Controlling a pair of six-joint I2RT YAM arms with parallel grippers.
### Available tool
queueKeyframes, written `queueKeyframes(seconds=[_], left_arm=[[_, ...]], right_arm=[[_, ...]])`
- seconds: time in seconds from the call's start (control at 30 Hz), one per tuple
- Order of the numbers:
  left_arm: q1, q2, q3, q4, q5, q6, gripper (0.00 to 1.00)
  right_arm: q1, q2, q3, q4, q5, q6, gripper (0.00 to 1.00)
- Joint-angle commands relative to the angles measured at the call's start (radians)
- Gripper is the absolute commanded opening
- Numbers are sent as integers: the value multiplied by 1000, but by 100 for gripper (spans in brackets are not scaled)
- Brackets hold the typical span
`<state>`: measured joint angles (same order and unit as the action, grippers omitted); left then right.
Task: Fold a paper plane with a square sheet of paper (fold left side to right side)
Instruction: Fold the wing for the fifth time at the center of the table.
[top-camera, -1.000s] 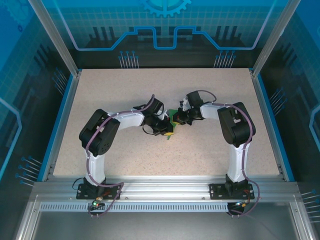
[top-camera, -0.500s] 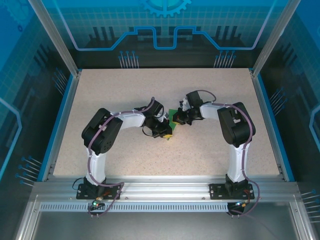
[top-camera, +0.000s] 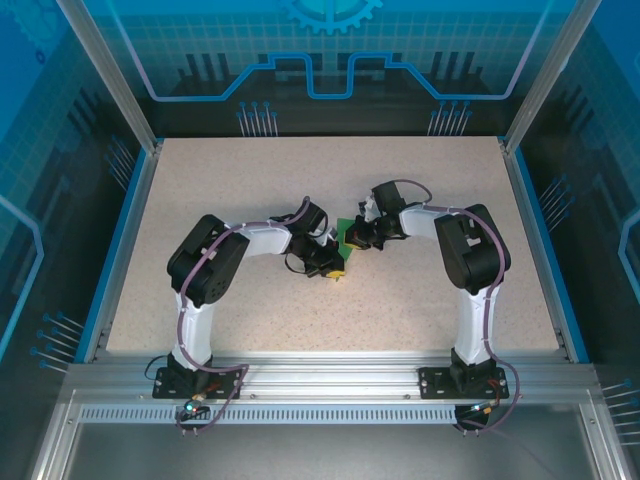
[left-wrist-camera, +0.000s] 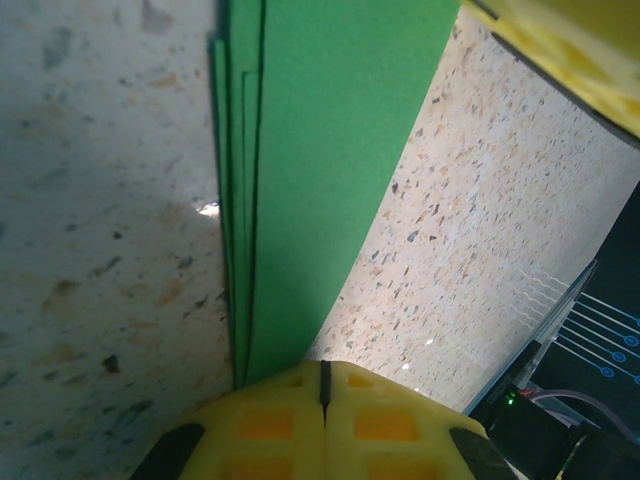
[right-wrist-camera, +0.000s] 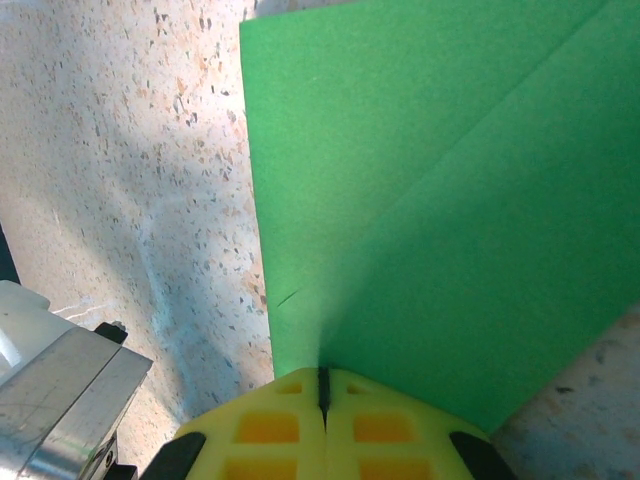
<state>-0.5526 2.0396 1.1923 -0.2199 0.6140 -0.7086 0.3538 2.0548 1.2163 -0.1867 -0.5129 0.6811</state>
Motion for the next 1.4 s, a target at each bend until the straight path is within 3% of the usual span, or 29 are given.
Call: queueKeyframes(seconds=[0.0,0.2,0.93,1.37], left_arm=[[0,22,-15,-56,6,-5,4],[0,8,-39,-116,19,33,3],[-9,-97,-184,-86,18,2,0],[-1,-194,-115,-87,5,19,0]], right_arm=[[15,51,-5,-97,68,-18,2],[11,54,1,-111,78,-22,2],[4,67,8,-122,80,-22,2],[4,66,6,-114,70,-18,2]])
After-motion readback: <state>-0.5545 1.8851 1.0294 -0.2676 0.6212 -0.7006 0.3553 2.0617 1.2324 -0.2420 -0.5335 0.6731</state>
